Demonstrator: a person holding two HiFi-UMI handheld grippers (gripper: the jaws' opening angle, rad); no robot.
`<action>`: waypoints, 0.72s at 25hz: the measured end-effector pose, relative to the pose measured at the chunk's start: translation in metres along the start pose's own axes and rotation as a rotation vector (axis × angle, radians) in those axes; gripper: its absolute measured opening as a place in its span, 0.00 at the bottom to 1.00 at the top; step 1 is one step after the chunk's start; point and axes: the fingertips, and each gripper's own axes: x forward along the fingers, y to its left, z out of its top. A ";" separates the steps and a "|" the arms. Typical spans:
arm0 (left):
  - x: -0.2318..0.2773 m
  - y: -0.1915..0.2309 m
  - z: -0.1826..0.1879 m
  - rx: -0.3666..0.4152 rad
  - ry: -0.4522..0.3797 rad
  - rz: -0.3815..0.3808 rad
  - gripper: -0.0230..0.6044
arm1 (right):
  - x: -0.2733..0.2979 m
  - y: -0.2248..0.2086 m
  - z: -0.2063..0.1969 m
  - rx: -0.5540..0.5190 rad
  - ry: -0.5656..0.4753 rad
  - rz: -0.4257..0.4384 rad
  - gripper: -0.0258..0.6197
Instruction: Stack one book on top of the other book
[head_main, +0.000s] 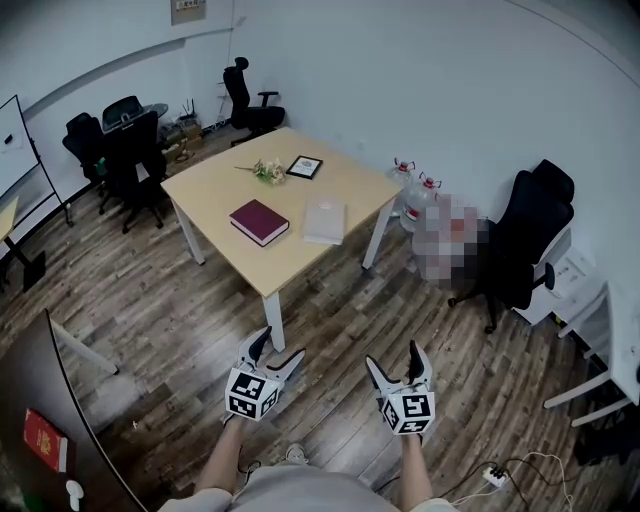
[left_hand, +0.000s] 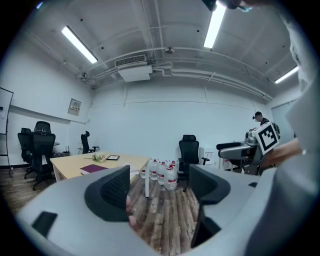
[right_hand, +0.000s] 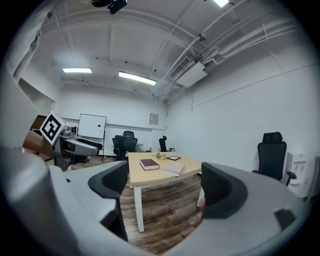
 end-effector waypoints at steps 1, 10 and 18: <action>0.007 0.008 0.002 0.001 0.001 -0.001 0.62 | 0.010 -0.002 0.001 0.001 0.001 -0.003 0.73; 0.043 0.063 0.008 -0.014 -0.009 0.002 0.62 | 0.066 -0.004 -0.002 -0.001 0.006 -0.017 0.73; 0.066 0.073 -0.006 -0.043 0.013 -0.011 0.61 | 0.083 -0.012 -0.018 0.000 0.045 -0.022 0.72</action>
